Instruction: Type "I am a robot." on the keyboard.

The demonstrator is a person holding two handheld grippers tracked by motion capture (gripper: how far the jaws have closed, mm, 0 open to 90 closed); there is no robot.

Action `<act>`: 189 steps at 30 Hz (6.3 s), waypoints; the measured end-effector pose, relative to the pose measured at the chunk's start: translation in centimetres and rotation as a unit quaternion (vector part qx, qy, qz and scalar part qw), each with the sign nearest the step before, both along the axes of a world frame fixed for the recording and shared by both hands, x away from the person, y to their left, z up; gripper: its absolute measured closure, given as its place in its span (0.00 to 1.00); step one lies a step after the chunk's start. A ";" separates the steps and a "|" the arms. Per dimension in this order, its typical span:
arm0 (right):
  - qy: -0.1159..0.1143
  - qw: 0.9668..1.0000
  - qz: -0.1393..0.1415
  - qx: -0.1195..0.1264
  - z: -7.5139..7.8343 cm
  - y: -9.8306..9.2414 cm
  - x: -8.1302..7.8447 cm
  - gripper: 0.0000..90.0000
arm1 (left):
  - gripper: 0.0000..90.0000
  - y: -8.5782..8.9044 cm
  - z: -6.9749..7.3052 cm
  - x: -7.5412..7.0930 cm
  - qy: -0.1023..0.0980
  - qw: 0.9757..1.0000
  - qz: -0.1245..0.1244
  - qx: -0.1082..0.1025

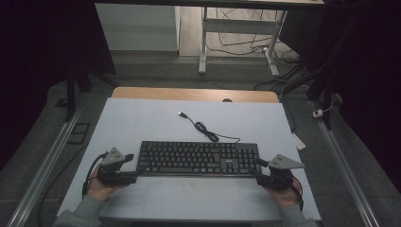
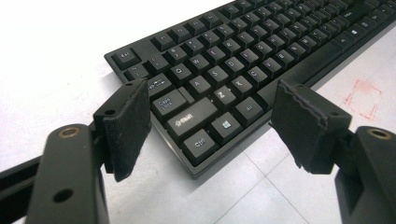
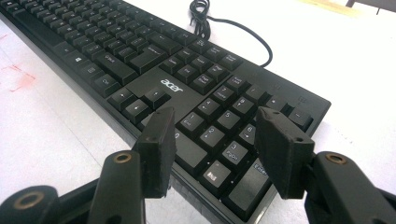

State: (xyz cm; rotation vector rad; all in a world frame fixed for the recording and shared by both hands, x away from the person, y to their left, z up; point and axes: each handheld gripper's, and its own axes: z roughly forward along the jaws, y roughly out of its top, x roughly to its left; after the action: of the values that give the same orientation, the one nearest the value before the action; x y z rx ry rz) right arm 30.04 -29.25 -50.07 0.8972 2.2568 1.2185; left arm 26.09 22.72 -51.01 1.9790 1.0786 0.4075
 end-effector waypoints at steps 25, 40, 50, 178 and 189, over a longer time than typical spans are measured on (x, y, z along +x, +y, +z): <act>0.004 1.000 -0.002 0.014 0.4 0.3 0.0 0.54 | 0.32 -0.6 0.0 0.2 0.003 1.000 -0.005 0.010; 0.006 1.000 0.019 0.017 1.0 3.3 0.4 0.53 | 0.33 -0.7 0.3 0.3 0.000 1.000 0.000 0.000; 0.008 0.999 0.028 0.026 1.2 4.5 0.7 0.54 | 0.35 -0.8 0.3 0.4 0.002 1.000 -0.004 -0.004; 0.075 0.990 0.113 -0.046 -1.2 21.2 7.7 0.98 | 0.99 -2.1 -2.1 2.5 0.033 0.997 0.014 0.066; 0.089 0.988 0.113 -0.059 -1.6 21.4 7.9 0.97 | 0.99 -2.1 -2.2 2.5 0.034 0.997 0.014 0.066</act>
State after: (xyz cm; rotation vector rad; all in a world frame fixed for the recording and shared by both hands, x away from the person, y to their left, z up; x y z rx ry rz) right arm 37.97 -7.85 -51.64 0.7483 2.6021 1.1217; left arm 28.63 20.60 -53.18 2.1096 1.1481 0.4401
